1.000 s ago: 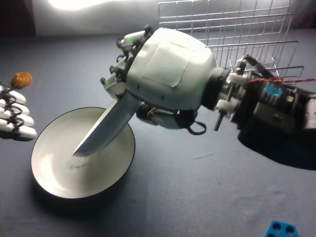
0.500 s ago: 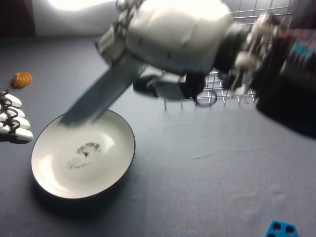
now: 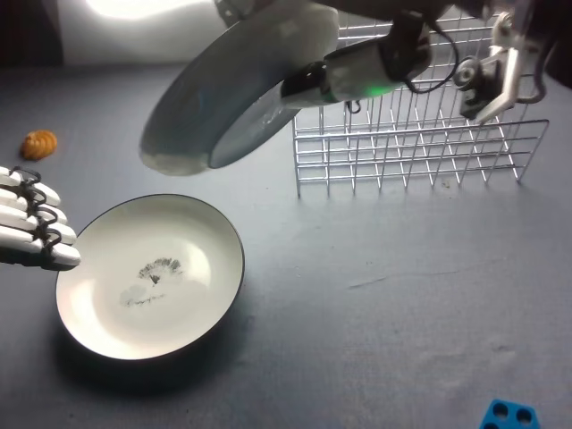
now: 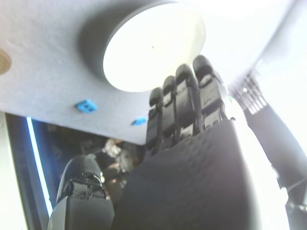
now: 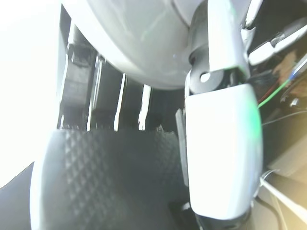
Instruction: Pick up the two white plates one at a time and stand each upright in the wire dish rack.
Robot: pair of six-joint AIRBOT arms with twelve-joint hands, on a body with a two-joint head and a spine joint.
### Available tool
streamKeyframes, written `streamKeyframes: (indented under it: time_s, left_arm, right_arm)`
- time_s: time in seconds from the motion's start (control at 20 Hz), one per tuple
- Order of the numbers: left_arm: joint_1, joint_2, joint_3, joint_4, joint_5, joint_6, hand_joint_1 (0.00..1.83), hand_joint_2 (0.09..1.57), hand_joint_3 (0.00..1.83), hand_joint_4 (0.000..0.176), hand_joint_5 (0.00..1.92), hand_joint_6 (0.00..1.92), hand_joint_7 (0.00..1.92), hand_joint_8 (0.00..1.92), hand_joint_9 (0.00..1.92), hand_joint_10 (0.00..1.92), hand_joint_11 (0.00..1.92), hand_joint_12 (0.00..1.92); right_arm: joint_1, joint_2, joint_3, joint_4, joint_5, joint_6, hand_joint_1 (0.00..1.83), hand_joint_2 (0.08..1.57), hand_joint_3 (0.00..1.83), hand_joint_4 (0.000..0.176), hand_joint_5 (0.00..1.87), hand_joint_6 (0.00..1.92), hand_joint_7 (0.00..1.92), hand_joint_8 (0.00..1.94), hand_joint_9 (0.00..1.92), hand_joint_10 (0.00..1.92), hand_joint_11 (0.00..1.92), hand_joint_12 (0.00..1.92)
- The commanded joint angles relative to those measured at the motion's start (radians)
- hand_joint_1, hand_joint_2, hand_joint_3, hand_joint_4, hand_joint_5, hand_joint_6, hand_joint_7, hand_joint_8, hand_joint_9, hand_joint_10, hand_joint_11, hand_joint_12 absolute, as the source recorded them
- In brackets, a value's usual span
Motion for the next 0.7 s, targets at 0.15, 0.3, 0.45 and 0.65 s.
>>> streamKeyframes:
  time_s: [0.15, 0.3, 0.45, 0.65]
  left_arm:
    - [-0.018, -0.021, 0.000, -0.059, 0.047, -0.004, 0.00, 1.11, 0.00, 0.000, 0.20, 0.00, 0.20, 0.00, 0.18, 0.00, 0.00, 0.26]
    - [-0.018, -0.038, -0.006, -0.059, 0.058, -0.004, 0.00, 1.12, 0.00, 0.000, 0.21, 0.00, 0.21, 0.00, 0.18, 0.00, 0.00, 0.27]
    - [-0.018, -0.048, -0.010, -0.046, 0.093, -0.004, 0.00, 1.11, 0.00, 0.000, 0.21, 0.00, 0.23, 0.01, 0.20, 0.01, 0.00, 0.29]
    - [-0.020, -0.057, -0.017, -0.021, 0.116, -0.004, 0.00, 1.11, 0.00, 0.000, 0.21, 0.00, 0.23, 0.00, 0.20, 0.00, 0.00, 0.28]
  right_arm:
    - [0.053, 0.021, -0.003, 0.043, 0.065, 0.011, 1.21, 1.14, 0.00, 0.013, 0.95, 1.09, 0.94, 1.00, 1.12, 0.01, 0.60, 1.14]
    - [0.071, 0.038, 0.003, 0.050, 0.060, 0.045, 1.20, 1.15, 0.00, 0.012, 0.93, 1.13, 0.91, 1.04, 1.09, 0.00, 0.57, 1.13]
    - [0.081, 0.060, 0.015, 0.065, 0.073, 0.085, 1.20, 1.15, 0.00, 0.017, 0.92, 1.14, 0.92, 1.03, 1.09, 0.00, 0.56, 1.16]
    - [0.080, 0.089, 0.022, 0.114, 0.097, 0.107, 1.20, 1.16, 0.00, 0.021, 0.91, 1.15, 0.91, 1.05, 1.09, 0.00, 0.55, 1.17]
